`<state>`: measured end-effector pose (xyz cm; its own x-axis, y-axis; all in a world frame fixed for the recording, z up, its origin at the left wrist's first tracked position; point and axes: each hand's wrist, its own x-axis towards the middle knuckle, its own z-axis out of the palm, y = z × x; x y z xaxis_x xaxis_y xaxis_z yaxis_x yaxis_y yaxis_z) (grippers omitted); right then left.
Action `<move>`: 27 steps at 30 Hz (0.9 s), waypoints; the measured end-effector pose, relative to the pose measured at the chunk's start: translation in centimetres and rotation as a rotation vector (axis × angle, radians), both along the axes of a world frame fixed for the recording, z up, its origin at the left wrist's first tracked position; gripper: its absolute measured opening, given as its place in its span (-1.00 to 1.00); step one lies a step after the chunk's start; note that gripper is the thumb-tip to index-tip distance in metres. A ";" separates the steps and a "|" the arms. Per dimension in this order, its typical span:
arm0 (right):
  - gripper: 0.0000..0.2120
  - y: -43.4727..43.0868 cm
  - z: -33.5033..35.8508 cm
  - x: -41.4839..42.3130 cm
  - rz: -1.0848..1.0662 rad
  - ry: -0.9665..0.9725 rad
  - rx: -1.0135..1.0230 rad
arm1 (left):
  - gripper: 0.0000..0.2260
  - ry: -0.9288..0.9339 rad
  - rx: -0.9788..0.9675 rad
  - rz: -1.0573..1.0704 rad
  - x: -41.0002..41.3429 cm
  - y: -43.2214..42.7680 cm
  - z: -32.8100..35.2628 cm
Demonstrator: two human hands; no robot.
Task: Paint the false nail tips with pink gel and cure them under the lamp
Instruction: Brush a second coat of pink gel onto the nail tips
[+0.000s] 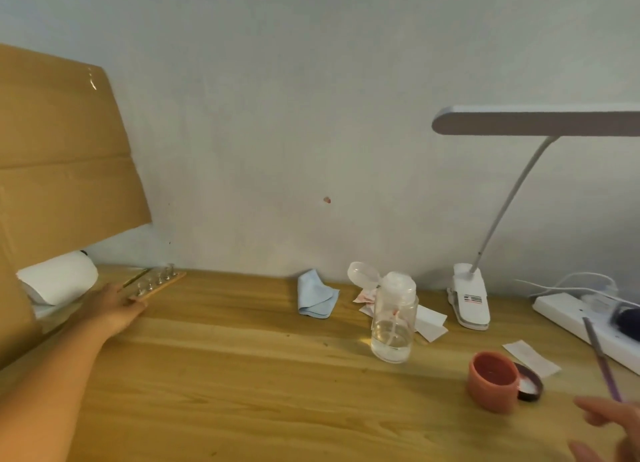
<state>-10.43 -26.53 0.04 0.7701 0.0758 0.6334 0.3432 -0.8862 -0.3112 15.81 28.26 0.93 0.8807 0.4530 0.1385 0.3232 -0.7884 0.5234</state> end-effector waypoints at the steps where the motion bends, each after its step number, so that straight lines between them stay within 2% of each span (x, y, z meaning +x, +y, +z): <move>1: -0.57 -4.0 -3.4 0.7 -0.078 -0.022 0.099 | -0.60 0.056 0.028 -0.030 0.1 0.0 0.3; 2: -0.56 -4.2 -2.4 0.8 -0.185 -0.008 0.176 | -0.60 0.095 0.051 -0.047 0.1 -0.1 0.5; 4: -0.59 -5.8 -1.9 0.6 -0.242 -0.039 0.338 | -0.64 0.076 0.079 -0.028 0.2 -0.3 0.4; 5: -0.60 -6.4 -2.5 0.7 -0.192 -0.001 0.285 | -0.68 0.036 0.078 0.011 0.2 -0.4 0.1; 7: -0.61 -6.9 -3.7 1.3 -0.153 0.066 0.321 | -0.74 -0.012 0.083 0.092 -0.1 -0.9 -0.6; 10: -0.64 -7.1 -4.1 0.8 -0.201 0.023 0.346 | -0.76 -0.024 0.058 0.079 -0.6 -1.2 -0.6; 13: -0.63 -5.8 -3.4 -0.2 -0.176 0.048 0.310 | -0.78 -0.026 -0.003 -0.011 -2.2 -1.6 0.5; 16: -0.66 -4.9 -1.1 -1.7 -0.209 0.010 0.201 | -0.68 0.013 0.139 -0.093 -5.0 -3.4 1.0; 19: -0.62 -3.9 0.7 -2.8 -0.247 0.048 0.064 | -0.68 0.039 0.283 -0.182 -9.1 -7.2 0.8; 21: -0.65 -3.5 1.3 -3.5 -0.297 0.044 -0.026 | -0.69 0.028 0.277 -0.301 -12.1 -10.4 0.3; 24: -0.57 -2.9 1.6 -4.1 -0.334 0.094 -0.025 | -0.67 -0.001 0.252 -0.477 -17.1 -16.5 -0.3; 27: -0.62 -2.5 2.0 -4.5 -0.334 0.110 -0.018 | -0.61 -0.046 0.217 -0.680 -21.7 -22.8 -0.4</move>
